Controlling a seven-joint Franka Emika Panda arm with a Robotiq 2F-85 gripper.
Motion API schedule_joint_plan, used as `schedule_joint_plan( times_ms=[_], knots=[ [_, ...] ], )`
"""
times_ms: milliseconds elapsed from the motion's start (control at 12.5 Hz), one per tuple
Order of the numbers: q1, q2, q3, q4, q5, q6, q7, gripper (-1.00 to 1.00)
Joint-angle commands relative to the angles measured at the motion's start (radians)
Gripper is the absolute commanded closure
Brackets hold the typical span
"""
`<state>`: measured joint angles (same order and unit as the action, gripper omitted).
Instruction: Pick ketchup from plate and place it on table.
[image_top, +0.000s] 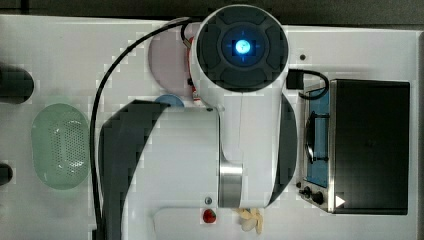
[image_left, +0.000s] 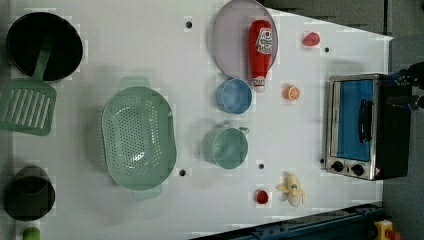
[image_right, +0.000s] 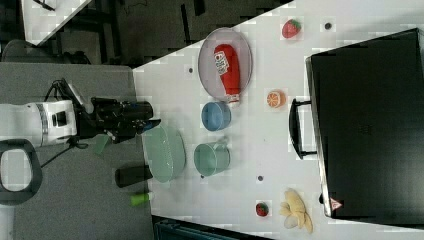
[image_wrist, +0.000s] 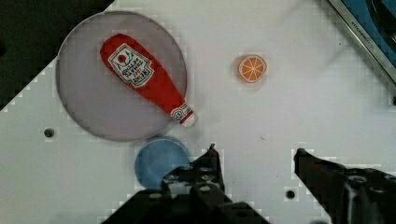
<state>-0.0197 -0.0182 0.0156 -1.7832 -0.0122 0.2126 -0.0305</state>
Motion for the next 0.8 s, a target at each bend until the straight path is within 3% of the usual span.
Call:
schedule_joint_plan(
  times_ms=[80,240,800],
  knots=[
    [-0.082,-0.117,0.043,-0.111,0.039,-0.074,0.002,-0.59],
    [-0.079,-0.092,0.045,-0.111,0.039,-0.057,-0.004,-1.00],
    [-0.053,0.147,0.085,-0.108,0.039,0.257,-0.089,-1.00]
  ],
)
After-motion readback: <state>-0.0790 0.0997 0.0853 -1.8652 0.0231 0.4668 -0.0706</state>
